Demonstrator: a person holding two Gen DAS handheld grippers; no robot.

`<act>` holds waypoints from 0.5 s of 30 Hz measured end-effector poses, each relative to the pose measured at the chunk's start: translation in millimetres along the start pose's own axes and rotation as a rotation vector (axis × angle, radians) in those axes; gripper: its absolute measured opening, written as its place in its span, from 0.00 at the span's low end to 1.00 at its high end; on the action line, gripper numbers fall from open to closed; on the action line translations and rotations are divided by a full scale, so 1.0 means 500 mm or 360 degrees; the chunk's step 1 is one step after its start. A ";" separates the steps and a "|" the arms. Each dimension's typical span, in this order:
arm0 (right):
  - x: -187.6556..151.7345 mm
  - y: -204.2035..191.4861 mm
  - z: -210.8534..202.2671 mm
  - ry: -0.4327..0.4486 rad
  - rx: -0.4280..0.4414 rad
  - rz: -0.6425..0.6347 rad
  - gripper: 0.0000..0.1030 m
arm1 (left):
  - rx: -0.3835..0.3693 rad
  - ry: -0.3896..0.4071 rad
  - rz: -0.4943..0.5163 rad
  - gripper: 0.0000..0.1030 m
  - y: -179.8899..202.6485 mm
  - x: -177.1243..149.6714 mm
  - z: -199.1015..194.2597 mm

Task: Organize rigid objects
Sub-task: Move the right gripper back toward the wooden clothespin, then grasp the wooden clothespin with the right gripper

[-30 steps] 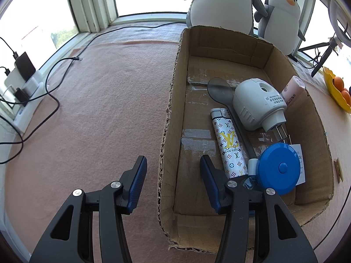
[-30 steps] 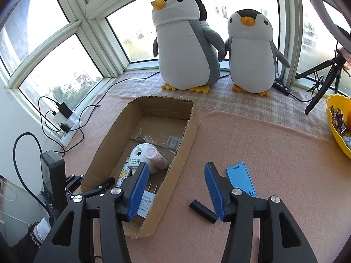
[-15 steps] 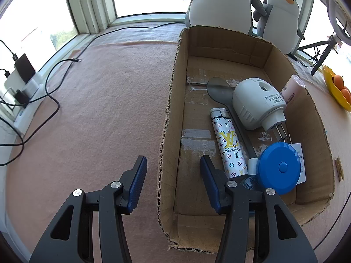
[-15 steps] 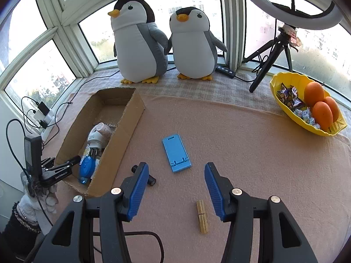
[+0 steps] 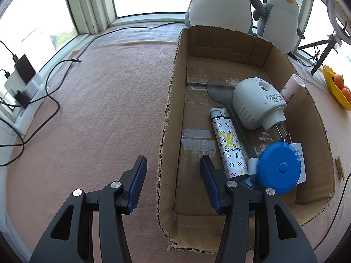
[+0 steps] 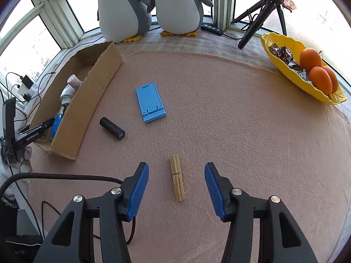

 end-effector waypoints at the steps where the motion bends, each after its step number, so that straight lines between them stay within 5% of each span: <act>1: -0.003 0.000 0.007 -0.0017 -0.0002 -0.0003 0.47 | -0.0001 0.0000 -0.0001 0.50 -0.001 0.000 0.000; 15: -0.030 0.008 0.079 -0.0172 -0.0105 -0.0059 0.23 | 0.0001 0.0000 -0.0001 0.50 0.001 0.000 0.000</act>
Point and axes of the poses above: each gripper's, at about its wrist camera, not at the fingertips, and z roughly the way its jaws point, y to its right, x to its top, the point moved 5 cm from there along z, roughly the way its jaws point, and after that the axes turned 13 degrees about x, right-handed, at the moved point
